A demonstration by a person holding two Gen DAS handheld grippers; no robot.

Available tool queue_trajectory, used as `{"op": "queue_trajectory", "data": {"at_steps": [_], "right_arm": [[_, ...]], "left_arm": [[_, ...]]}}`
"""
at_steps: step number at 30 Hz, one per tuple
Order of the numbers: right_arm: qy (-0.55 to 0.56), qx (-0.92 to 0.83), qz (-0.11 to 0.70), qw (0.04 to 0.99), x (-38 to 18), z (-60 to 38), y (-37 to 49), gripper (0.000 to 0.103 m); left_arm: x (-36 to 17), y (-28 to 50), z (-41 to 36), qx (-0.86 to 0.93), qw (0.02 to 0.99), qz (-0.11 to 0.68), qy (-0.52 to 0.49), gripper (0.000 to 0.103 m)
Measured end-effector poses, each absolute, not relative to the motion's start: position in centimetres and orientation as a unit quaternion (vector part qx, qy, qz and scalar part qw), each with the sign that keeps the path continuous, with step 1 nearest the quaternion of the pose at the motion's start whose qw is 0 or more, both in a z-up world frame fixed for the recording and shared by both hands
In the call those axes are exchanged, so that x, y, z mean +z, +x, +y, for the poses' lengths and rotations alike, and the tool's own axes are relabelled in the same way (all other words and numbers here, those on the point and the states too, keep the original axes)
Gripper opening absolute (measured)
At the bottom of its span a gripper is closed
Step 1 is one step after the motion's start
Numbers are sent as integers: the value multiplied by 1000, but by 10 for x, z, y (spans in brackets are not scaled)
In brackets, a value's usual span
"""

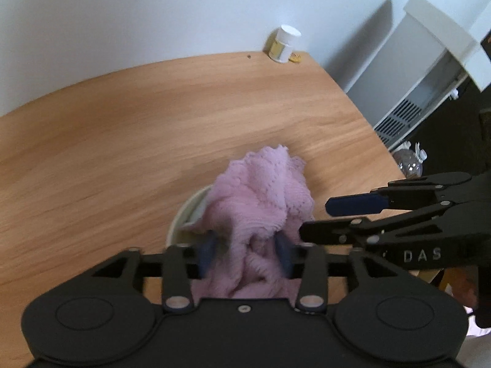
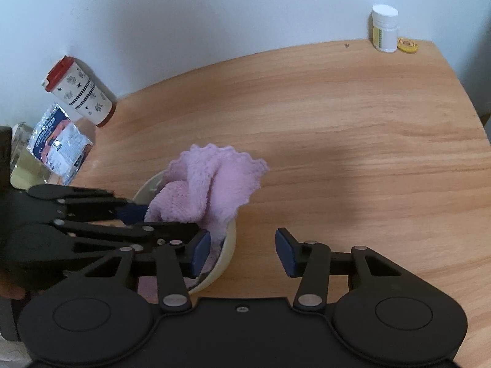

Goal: Clean bowl
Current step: 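Carry the towel with the left gripper into the pale green bowl, then press the towel into the bowl with the left gripper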

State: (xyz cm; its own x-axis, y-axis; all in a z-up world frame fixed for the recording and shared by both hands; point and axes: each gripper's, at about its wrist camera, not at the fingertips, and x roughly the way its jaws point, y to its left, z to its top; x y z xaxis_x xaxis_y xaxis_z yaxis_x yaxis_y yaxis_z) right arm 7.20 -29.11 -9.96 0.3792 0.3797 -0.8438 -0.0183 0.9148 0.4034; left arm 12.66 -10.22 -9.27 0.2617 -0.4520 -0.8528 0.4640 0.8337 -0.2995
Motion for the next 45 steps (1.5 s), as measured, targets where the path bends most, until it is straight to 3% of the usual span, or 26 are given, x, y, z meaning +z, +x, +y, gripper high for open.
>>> {"op": "queue_trajectory", "data": {"at_steps": [14, 16, 18, 20, 21, 23, 30, 45], "right_arm": [[176, 121, 537, 816, -91, -306, 56, 54], [173, 119, 540, 815, -93, -308, 53, 55], [173, 117, 541, 815, -93, -309, 50, 56], [173, 116, 542, 814, -93, -310, 48, 56], [173, 115, 542, 814, -93, -311, 47, 56], [173, 113, 543, 814, -93, -312, 45, 56], [175, 104, 546, 813, -92, -318, 37, 56], [188, 51, 552, 811, -92, -331, 15, 57]], "left_arm": [[-52, 76, -62, -312, 788, 530, 15, 64], [-54, 73, -63, -311, 787, 532, 23, 57], [-57, 74, -66, -310, 788, 531, 21, 38], [-62, 77, -72, -303, 792, 529, 24, 31], [-63, 77, -73, -303, 793, 528, 25, 20], [-64, 78, -75, -301, 795, 526, 27, 13], [-68, 91, -87, -292, 811, 506, 32, 8], [-122, 123, -133, -320, 774, 536, 102, 8]]}}
